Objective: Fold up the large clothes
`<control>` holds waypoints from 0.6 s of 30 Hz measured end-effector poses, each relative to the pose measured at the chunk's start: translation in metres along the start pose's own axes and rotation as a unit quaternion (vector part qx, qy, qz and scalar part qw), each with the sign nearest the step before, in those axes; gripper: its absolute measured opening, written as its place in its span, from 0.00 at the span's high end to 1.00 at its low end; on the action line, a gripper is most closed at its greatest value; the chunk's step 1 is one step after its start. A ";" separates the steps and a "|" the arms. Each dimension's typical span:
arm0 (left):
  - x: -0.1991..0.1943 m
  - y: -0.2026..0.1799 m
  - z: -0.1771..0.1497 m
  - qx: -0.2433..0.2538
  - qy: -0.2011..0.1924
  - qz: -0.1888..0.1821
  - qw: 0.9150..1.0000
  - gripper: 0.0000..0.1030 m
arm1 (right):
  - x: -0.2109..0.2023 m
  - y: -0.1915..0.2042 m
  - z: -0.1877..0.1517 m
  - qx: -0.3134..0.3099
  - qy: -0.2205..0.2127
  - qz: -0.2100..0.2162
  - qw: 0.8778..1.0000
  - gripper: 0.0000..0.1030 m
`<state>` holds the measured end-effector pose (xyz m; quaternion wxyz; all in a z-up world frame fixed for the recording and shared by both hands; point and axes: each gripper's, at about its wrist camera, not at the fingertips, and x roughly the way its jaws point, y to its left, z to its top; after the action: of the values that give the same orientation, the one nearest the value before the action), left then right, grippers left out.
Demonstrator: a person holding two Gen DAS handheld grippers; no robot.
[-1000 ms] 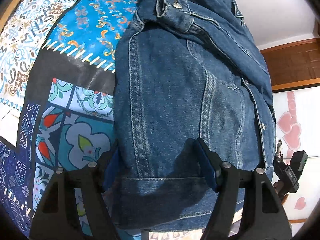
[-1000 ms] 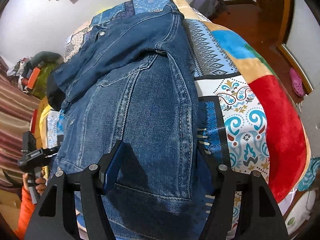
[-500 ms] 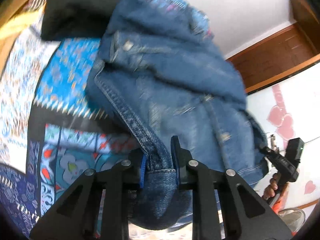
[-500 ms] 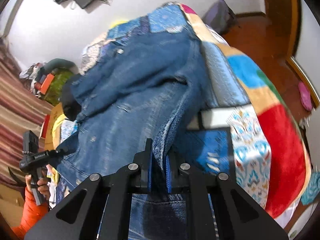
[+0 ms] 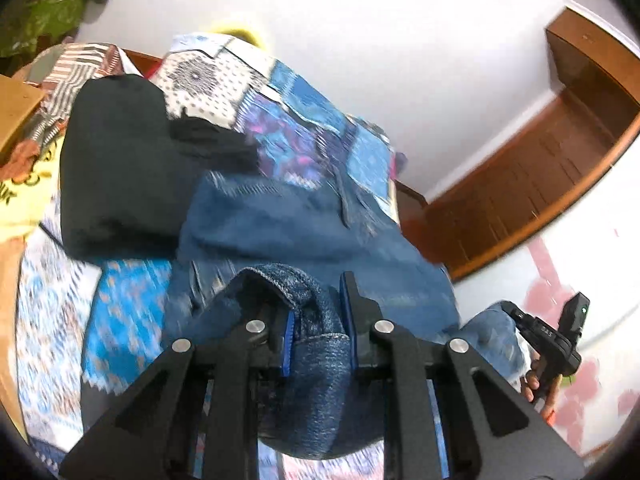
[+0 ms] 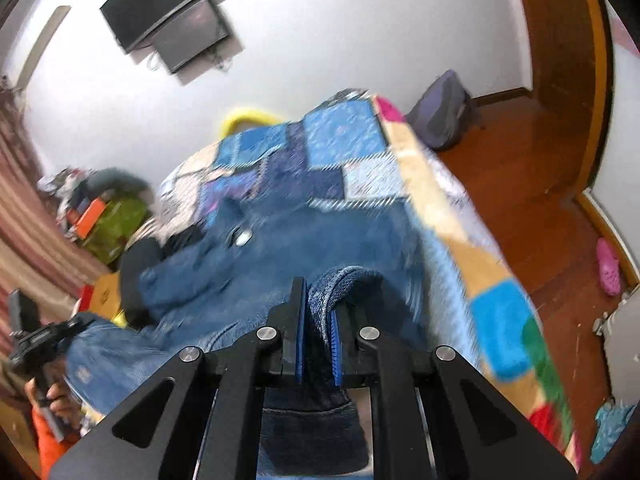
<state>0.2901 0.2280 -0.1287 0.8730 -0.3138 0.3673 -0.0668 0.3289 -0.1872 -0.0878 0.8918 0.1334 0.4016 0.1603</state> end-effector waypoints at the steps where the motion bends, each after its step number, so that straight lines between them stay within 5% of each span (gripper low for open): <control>1: 0.010 0.006 0.006 -0.007 0.001 0.003 1.000 0.81 | 0.009 -0.003 0.005 0.005 0.002 -0.003 1.000 0.91; 9: 0.105 0.042 0.010 0.020 0.048 0.093 0.994 0.81 | 0.096 -0.037 0.009 0.050 0.068 -0.027 0.996 0.91; 18: 0.129 0.061 -0.002 0.039 0.099 0.111 0.988 0.73 | 0.101 -0.036 0.010 0.021 0.072 -0.029 0.997 0.89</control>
<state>0.3750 0.2307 -0.2431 0.8459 -0.2284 0.4817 -0.0141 0.4061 -0.1813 -0.1619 0.8619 0.1283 0.4716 0.1355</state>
